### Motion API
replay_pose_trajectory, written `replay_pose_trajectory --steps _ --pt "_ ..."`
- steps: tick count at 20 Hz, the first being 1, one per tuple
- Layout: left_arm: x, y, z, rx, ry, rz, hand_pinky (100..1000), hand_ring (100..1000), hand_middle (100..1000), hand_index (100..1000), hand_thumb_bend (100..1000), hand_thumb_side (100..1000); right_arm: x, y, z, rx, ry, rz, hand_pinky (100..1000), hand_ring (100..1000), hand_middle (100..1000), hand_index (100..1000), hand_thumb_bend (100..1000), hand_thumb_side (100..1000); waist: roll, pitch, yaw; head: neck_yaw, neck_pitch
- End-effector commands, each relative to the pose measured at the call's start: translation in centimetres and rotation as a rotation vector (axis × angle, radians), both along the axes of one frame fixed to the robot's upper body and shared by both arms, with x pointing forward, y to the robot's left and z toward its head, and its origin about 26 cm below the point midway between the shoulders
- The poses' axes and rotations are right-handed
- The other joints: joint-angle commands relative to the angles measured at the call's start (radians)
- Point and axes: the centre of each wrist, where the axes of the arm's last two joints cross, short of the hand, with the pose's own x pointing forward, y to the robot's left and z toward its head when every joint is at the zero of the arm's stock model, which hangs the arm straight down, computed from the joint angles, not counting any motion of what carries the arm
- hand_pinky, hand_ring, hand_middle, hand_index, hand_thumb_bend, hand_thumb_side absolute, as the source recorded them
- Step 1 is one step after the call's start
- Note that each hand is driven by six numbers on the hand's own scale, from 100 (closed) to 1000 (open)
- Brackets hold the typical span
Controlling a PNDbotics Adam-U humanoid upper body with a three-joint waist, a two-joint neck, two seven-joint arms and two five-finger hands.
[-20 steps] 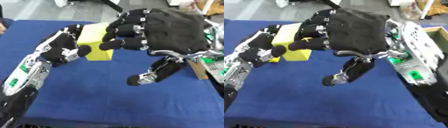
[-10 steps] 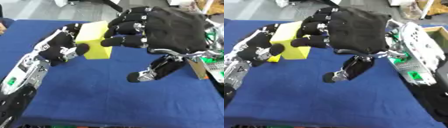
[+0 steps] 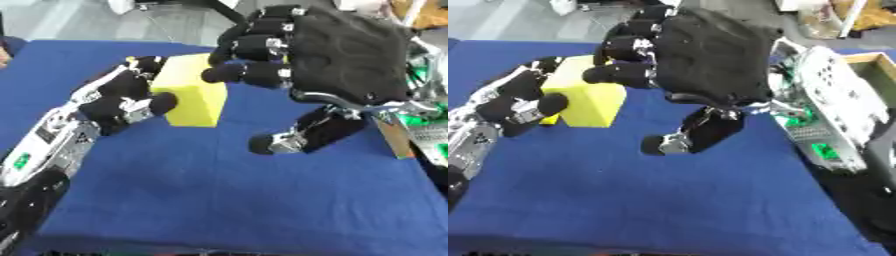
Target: Pick up the objects with one hand, pass them to the other hand, and then place them into the box on the other side of the table.
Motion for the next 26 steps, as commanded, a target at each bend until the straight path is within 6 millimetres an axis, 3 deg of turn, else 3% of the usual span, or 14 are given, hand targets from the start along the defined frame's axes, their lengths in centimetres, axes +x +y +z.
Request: replay_pose_trajectory --steps 1,26 --pt "0.1 0.4 1.0 0.037 -0.034 -0.007 877 664 557 650 407 122 -0.3 0.1 0.6 0.011 -0.037 -0.026 757 828 783 911 503 434 0.004 -0.001 0.001 -0.002 0.001" --pt "0.1 0.2 1.3 0.046 -0.037 -0.019 889 663 555 649 400 128 1.5 2.2 -2.4 0.069 -0.068 -0.154 726 778 745 894 486 401 0.008 -0.004 0.008 -0.009 0.001"
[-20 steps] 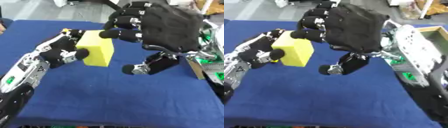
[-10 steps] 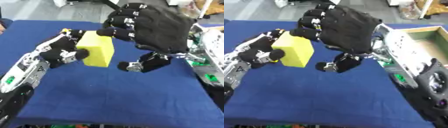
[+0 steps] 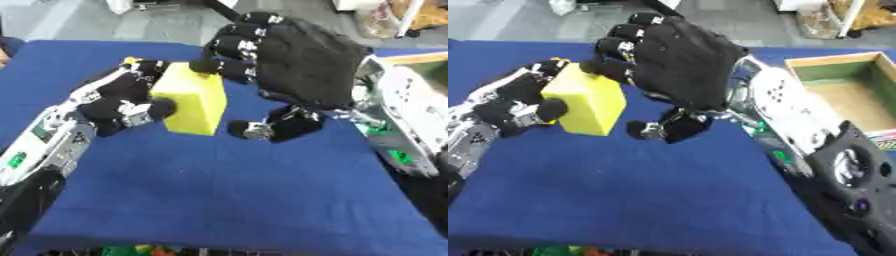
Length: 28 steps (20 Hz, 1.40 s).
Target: Pick up the objects with one hand, pass them to the other hand, and then place them into the box on the other side of the table.
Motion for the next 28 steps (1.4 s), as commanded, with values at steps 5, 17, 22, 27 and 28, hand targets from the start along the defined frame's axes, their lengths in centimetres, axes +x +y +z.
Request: replay_pose_trajectory --steps 5,17,22,27,28 --pt "0.1 0.2 1.2 0.008 -0.032 0.003 889 662 554 648 398 126 0.4 0.2 -0.1 0.019 -0.038 -0.011 723 770 732 884 484 395 0.009 -0.005 0.003 -0.001 0.001" --pt "0.1 -0.2 1.2 -0.019 -0.022 -0.006 890 659 554 648 393 126 1.0 0.5 -0.9 0.077 -0.067 -0.017 700 728 677 836 488 361 0.01 -0.005 0.005 -0.002 0.001" --pt "0.1 -0.4 1.1 -0.028 -0.015 -0.015 890 658 555 648 388 129 1.2 0.6 -1.4 0.099 -0.076 -0.026 696 720 662 809 488 349 0.009 -0.005 0.005 -0.002 0.001" --pt "0.2 -0.7 1.2 -0.036 -0.012 -0.026 890 659 555 649 385 130 1.5 0.7 -1.8 0.121 -0.082 -0.04 695 711 658 803 489 346 0.008 -0.005 0.005 -0.002 0.001" --pt "0.2 -0.7 1.2 -0.037 -0.011 -0.028 890 659 555 649 385 130 1.5 0.7 -1.9 0.124 -0.082 -0.041 698 713 662 804 507 349 0.007 -0.004 0.005 -0.001 0.001"
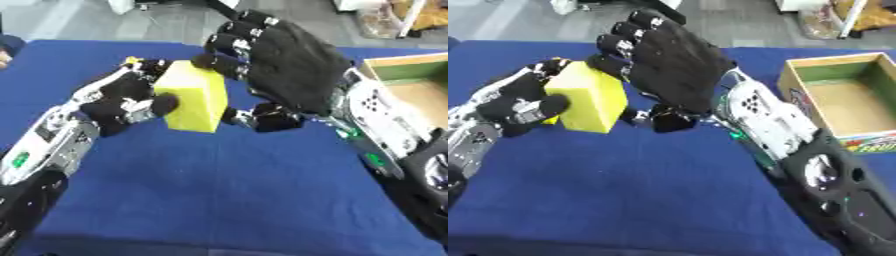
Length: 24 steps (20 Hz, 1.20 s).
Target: Pick up the objects with one hand, pass them to the other hand, and then place them into the box on the other side of the table.
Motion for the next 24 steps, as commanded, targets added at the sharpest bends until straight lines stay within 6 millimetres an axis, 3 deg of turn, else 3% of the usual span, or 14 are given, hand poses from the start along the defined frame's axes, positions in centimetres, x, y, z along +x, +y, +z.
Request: replay_pose_trajectory --steps 1,16,24 --pt "0.0 -0.41 1.32 -0.016 -0.035 -0.027 890 659 555 649 384 130 0.35 -0.1 -0.05 0.003 -0.015 -0.019 698 713 662 804 492 344 0.007 -0.004 0.0 0.0 0.001" --pt "0.02 -0.65 1.41 -0.014 -0.038 -0.03 892 660 559 652 377 131 0.68 0.06 -0.88 0.049 0.019 0.0 685 684 651 763 443 323 0.007 -0.005 -0.004 0.003 0.001" --pt "0.22 -0.42 1.19 -0.004 -0.041 -0.012 891 660 560 652 373 131 0.61 0.12 -0.94 0.001 0.062 0.011 712 731 715 887 487 398 0.007 -0.004 -0.008 0.004 0.001"
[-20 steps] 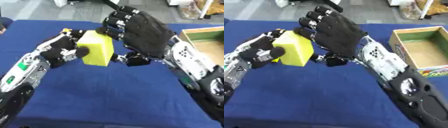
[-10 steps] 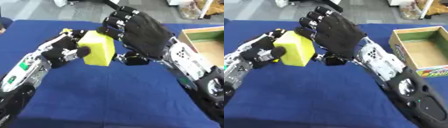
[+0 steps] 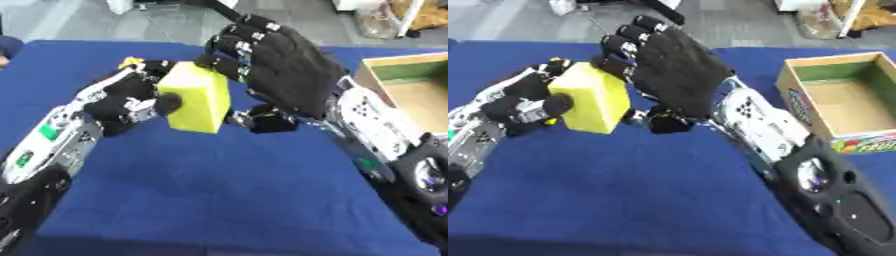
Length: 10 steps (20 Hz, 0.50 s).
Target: Pick up the objects with one hand, pass them to the other hand, and then place them into the box on the other side of the table.
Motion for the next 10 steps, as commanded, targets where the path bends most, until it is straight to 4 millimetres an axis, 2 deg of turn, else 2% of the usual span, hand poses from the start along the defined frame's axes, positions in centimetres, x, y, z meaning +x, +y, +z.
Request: replay_pose_trajectory --steps 1,10 --pt "0.09 -0.1 1.29 -0.006 -0.047 -0.006 892 660 560 652 373 131 0.0 0.02 0.27 -0.034 0.014 0.007 714 734 720 894 490 405 0.007 -0.004 -0.002 0.003 0.001" --pt "0.17 0.02 1.31 -0.006 -0.06 0.013 893 657 558 651 365 128 -0.37 -0.04 0.69 -0.061 0.098 0.033 726 740 752 919 492 445 0.006 -0.005 -0.005 0.005 0.001"
